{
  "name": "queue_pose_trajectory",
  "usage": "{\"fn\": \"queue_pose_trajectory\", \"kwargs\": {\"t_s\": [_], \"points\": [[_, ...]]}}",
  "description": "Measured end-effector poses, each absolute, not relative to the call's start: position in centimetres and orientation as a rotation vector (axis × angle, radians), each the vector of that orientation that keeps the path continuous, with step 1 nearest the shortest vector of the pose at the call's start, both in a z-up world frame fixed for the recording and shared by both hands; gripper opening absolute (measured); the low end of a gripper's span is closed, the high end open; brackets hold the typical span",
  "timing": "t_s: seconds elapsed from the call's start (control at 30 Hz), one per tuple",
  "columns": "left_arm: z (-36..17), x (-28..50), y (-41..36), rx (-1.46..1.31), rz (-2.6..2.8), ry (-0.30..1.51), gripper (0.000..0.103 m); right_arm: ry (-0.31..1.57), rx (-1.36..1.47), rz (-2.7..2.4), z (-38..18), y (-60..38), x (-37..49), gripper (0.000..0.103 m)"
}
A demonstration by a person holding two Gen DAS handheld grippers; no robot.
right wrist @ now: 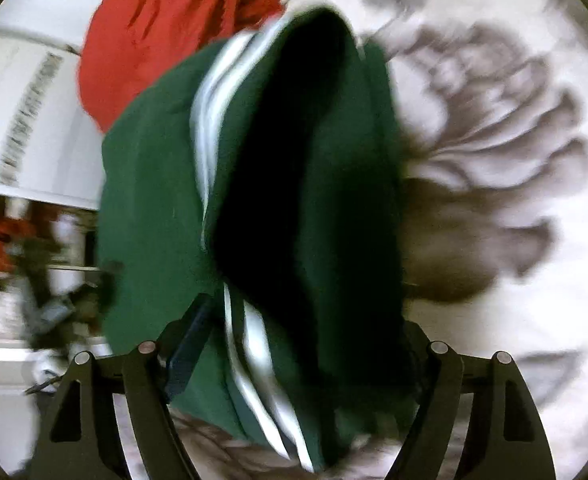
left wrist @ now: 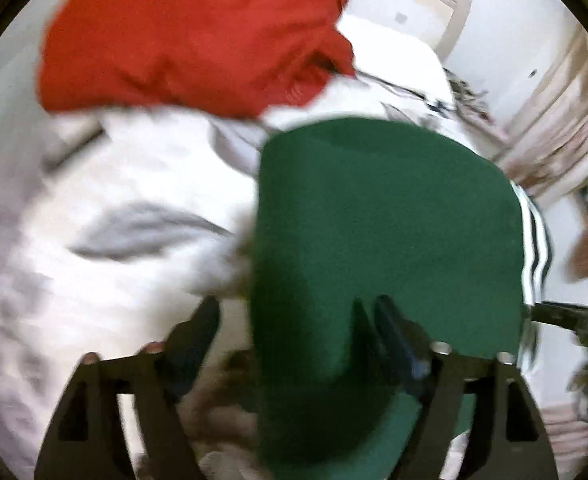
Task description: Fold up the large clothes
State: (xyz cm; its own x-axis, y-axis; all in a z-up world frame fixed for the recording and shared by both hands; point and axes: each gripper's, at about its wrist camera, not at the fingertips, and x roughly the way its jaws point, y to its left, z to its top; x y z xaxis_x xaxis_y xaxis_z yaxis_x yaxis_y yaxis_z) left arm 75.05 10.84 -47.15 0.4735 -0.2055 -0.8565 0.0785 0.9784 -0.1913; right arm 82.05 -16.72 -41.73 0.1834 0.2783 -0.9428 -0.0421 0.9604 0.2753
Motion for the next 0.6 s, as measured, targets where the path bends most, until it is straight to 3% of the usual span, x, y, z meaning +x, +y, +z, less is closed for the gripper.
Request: {"fn": "queue_pose_trajectory", "kwargs": {"t_s": [0.2,0.37,0.6], "points": [[-42.4,67.3,7.8,-0.011,-0.031,0.966,0.086,1.179,-0.093,-0.039,-35.8,-20.9,75.6,0.089],[-37.2,61.5,6.3,-0.013,0.004,0.926,0.086,1.102,-0.041,-0.108,-30.7,-21.4,67.5,0.089],[-28.4,52.8,4.6,-0.016,0.010,0.849,0.086,0.974,-0.079,-0.177,-18.0,-21.6,51.8,0.089]]}}
